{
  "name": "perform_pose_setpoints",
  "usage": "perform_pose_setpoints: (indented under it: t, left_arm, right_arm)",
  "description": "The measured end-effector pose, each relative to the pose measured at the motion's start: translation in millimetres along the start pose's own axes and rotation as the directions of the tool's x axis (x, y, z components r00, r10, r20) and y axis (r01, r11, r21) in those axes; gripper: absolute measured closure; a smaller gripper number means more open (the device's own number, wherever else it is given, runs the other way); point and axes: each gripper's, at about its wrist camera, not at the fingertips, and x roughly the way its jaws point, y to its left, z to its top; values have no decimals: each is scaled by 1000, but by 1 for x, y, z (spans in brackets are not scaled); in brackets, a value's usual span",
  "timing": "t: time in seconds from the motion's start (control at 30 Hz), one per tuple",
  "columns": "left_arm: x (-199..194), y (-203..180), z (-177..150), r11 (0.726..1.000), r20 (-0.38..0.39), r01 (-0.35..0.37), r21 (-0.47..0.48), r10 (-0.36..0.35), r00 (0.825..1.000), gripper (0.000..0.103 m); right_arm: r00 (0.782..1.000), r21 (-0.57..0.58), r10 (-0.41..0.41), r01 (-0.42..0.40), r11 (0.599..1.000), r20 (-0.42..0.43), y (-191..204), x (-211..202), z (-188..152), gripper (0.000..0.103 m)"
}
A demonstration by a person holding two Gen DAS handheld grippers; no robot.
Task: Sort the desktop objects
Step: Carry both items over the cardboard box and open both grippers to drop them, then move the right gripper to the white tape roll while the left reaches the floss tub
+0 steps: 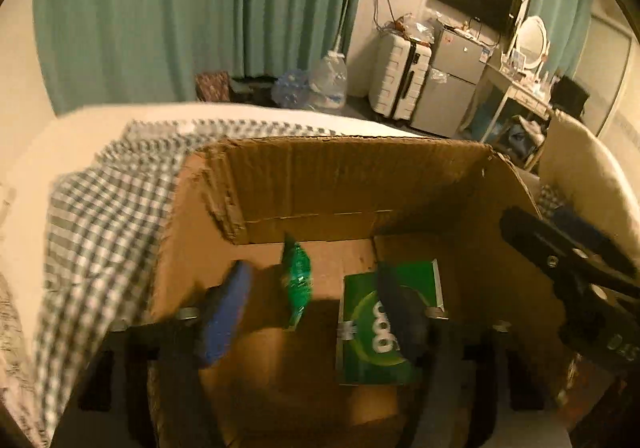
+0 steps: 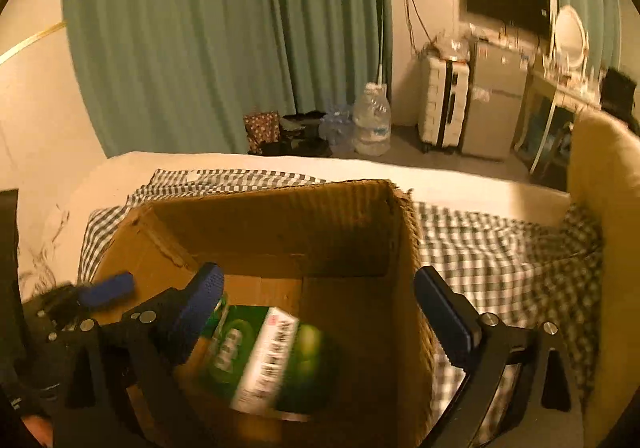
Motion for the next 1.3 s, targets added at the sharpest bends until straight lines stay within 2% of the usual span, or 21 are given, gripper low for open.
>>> perform_pose_setpoints:
  t: [0.13, 0.4, 0.47, 0.5, 0.57, 0.67, 0.83, 1.0, 1.17, 1.3]
  left_arm:
    - [-43, -6, -14, 1000, 44, 20, 18, -21, 999, 26]
    - [-122, -9, -24, 999, 111, 9, 41, -13, 994, 21]
    - [-136, -9, -31, 999, 121, 10, 38, -14, 993, 12]
    - [-142, -8, -35, 999, 131, 7, 37, -11, 991, 5]
    - [-156, -8, -44, 999, 167, -4, 40, -3, 986, 3]
    - [-168, -10, -55, 998, 176, -5, 65, -6, 984, 3]
    - [-179, -11, -82, 996, 194, -8, 87, -9, 981, 1]
    - [-176, -9, -120, 997, 218, 0, 76, -17, 976, 1]
    - [-157, -7, -145, 1000, 223, -6, 21, 1, 975, 0]
    - [-137, -1, -165, 998, 225, 1, -69, 14, 974, 0]
  right_arm:
    - [1000, -10, -4, 5, 1000, 18, 1, -41, -12, 7]
    - [999, -13, -11, 12, 1000, 52, 3, -115, -30, 7]
    - [998, -14, -10, 11, 1000, 62, 3, -131, -35, 6]
    - [998, -17, -12, 13, 1000, 68, 3, -139, -38, 6]
    - [997, -23, -17, 19, 1000, 79, 2, -151, -42, 6]
    - [996, -31, -10, 12, 999, 90, 2, -166, -50, 6]
    - [993, -34, 15, -11, 999, 117, -3, -183, -70, 6]
    - [991, -31, 48, -45, 999, 123, 0, -181, -100, 6]
    - [993, -29, 47, -44, 999, 113, 5, -164, -135, 6]
    - [996, 7, 48, -48, 999, 81, 3, -142, -166, 6]
